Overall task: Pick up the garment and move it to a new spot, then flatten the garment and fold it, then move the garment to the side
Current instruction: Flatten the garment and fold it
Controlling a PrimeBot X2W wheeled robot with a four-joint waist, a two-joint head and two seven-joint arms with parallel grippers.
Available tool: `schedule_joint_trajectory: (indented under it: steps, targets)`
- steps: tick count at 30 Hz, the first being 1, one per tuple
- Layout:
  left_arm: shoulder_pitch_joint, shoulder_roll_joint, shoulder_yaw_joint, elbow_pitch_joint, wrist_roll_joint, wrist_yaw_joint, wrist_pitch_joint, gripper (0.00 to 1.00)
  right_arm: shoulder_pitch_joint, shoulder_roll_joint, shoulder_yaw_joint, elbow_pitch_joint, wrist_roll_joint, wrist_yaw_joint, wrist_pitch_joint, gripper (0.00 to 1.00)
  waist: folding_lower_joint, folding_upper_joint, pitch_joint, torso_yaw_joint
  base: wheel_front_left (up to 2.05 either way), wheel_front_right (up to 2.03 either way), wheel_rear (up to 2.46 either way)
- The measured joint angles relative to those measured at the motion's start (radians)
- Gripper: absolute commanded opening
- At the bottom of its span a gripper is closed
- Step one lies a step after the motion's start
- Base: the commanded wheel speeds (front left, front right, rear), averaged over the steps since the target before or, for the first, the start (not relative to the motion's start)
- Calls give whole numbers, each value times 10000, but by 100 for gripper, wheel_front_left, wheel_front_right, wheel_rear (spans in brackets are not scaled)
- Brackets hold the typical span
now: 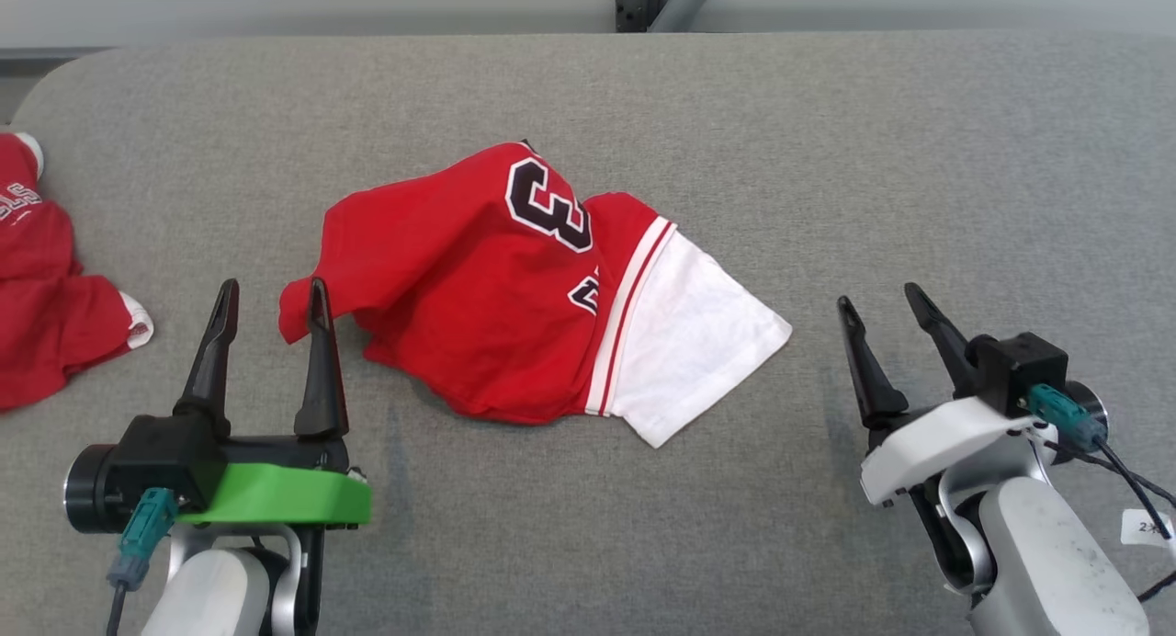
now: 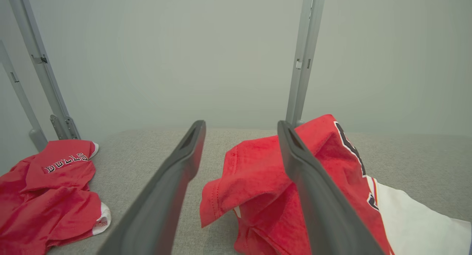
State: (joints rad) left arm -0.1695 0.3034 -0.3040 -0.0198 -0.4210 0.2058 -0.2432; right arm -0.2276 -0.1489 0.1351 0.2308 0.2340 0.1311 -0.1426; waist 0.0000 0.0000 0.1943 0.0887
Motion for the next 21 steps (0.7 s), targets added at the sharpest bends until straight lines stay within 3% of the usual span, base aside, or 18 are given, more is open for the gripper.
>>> schedule_joint_trajectory:
  steps: [12, 13, 14, 21]
  targets:
    - [-355, -539, -56, 211, 21, -134, -132, 100, -1372, -347, 1181, 2487, 468, 0, 107, 100, 0, 0, 846, 896, 0, 0, 0]
    - [-376, -573, -21, 226, 40, -138, -134, 100, -1441, -359, 1308, 2658, 537, 0, 153, 23, 0, 0, 915, 957, 0, 0, 0]
    - [-399, -598, 6, 244, 59, -155, -136, 100, -1486, -368, 1440, 2800, 650, 0, 203, 0, 0, 0, 977, 1009, 0, 0, 0]
    - [-457, -692, 238, 209, 286, -251, -148, 100, -1708, -631, 1954, 2805, 1482, 8, -63, 0, 0, 0, 1189, 945, 0, 0, 0]
